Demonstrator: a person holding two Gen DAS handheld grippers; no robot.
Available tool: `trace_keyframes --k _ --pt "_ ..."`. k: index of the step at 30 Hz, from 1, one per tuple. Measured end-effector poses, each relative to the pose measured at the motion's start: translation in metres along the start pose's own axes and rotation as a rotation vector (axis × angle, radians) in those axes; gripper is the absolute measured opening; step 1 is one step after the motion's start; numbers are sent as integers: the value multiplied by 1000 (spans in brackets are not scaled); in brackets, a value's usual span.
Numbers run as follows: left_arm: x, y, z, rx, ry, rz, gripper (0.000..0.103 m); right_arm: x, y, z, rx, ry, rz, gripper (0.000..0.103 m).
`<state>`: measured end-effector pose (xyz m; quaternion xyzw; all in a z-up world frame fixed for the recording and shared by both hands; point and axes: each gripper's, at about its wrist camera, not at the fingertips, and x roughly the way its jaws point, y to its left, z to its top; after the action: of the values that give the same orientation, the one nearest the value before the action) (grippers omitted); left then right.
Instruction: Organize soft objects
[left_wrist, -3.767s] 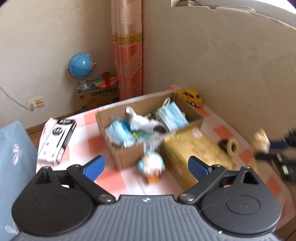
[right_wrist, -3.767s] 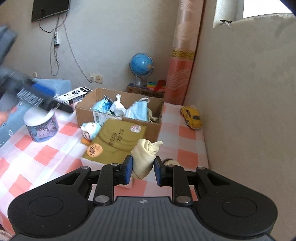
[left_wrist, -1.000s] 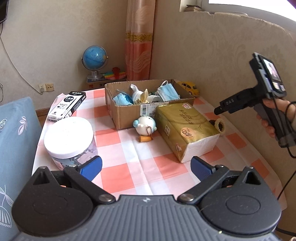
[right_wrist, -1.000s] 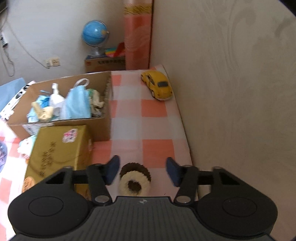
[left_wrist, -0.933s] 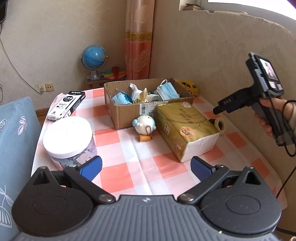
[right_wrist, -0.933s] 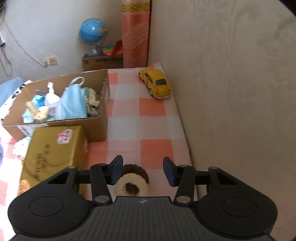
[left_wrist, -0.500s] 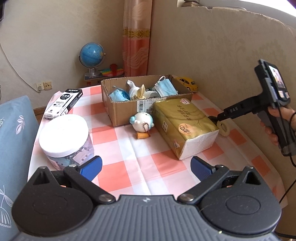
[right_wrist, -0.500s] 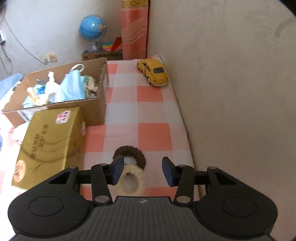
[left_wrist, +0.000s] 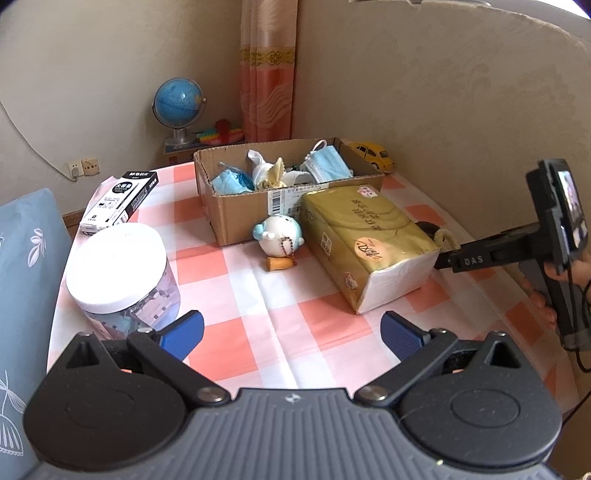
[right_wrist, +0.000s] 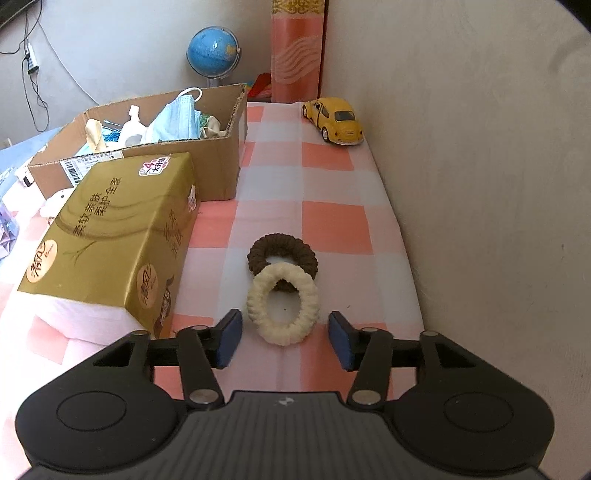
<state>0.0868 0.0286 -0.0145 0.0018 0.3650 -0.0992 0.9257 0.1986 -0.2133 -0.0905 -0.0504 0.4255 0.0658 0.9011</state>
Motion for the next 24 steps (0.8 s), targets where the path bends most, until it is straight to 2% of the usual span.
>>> trace_keyframes --k 3,7,12,18,24 --pt "7 0 1 1 13 3 101 -2 -2 -8 -1 -28 0 71" --pt "19 0 2 14 22 21 101 -6 -5 -20 -10 -51 9 90" --pt "36 2 6 13 13 50 101 -10 -5 -34 -32 -78 29 103" --pt "51 0 9 6 7 86 101 -14 -5 -43 -55 -109 54 103" --pt "61 -5 13 27 -16 113 94 -14 -5 -47 -48 -129 48 103"
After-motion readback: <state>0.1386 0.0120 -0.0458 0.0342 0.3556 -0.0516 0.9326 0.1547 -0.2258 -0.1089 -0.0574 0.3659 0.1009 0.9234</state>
